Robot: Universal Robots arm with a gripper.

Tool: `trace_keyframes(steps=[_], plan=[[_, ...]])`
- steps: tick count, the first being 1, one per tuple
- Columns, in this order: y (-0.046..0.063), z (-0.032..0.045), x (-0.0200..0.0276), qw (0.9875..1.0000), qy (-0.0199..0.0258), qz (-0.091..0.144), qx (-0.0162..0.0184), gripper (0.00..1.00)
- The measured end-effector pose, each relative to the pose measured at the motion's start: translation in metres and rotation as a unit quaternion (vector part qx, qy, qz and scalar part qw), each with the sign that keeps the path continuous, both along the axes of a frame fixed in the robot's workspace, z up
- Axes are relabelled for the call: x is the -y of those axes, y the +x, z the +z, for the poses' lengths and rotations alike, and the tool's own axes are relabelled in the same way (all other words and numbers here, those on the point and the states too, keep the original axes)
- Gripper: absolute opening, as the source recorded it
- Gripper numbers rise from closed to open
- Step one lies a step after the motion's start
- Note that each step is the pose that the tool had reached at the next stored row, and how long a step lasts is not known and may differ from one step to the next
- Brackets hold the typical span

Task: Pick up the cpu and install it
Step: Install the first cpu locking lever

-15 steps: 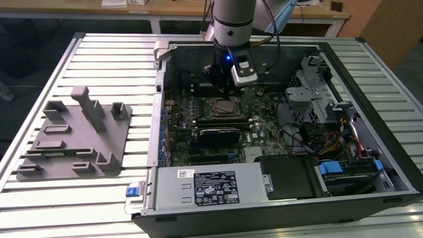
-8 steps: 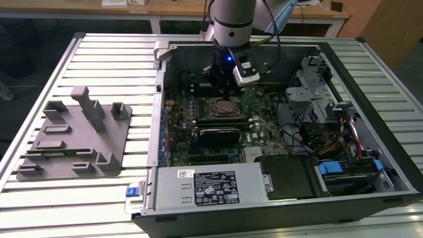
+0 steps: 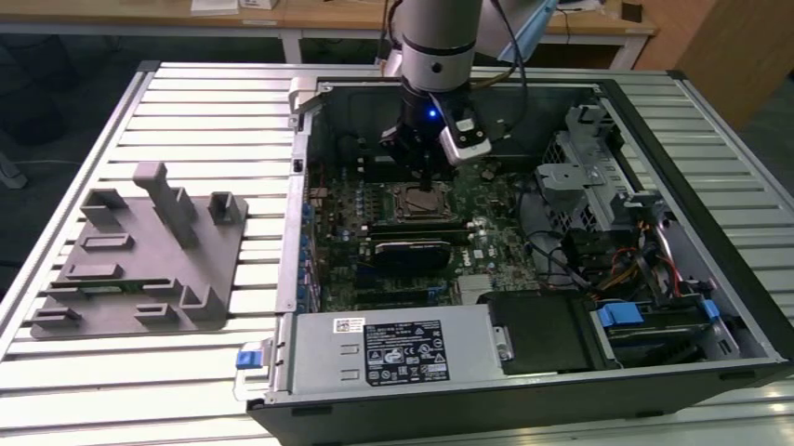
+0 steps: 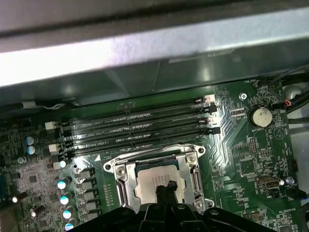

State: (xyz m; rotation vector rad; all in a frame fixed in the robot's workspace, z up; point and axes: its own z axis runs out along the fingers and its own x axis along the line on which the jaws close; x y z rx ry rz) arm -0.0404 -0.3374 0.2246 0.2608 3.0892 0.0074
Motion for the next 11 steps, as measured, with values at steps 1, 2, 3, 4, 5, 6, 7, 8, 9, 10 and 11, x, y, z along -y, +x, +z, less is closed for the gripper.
trace_keyframes(steps=[1, 2, 3, 4, 5, 6, 7, 8, 9, 10, 11], plan=[[0.0, -0.0001, 0.0009, 1.0, 0.0, 0.002, 0.0, 0.11], [-0.0001, -0.0001, 0.0019, 1.0, -0.0001, 0.003, 0.0, 0.11], [-0.0001, -0.0002, 0.0029, 1.0, -0.0002, 0.005, 0.0, 0.11], [-0.0002, -0.0002, 0.0039, 1.0, -0.0003, 0.006, 0.0, 0.11], [-0.0002, -0.0002, 0.0049, 1.0, -0.0004, 0.008, 0.0, 0.11], [-0.0003, -0.0003, 0.0059, 1.0, -0.0005, 0.009, 0.0, 0.11], [-0.0004, -0.0003, 0.007, 0.9999, -0.0006, 0.011, 0.0, 0.11], [-0.0006, -0.0003, 0.0081, 0.9999, -0.0007, 0.012, 0.0, 0.11], [-0.0008, -0.0003, 0.0091, 0.9999, -0.0008, 0.013, 0.0, 0.11], [-0.0011, -0.0003, 0.0097, 0.9999, -0.0007, 0.015, 0.0001, 0.11], [-0.0011, -0.0003, 0.0098, 0.9999, -0.0007, 0.015, 0.0001, 0.11]])
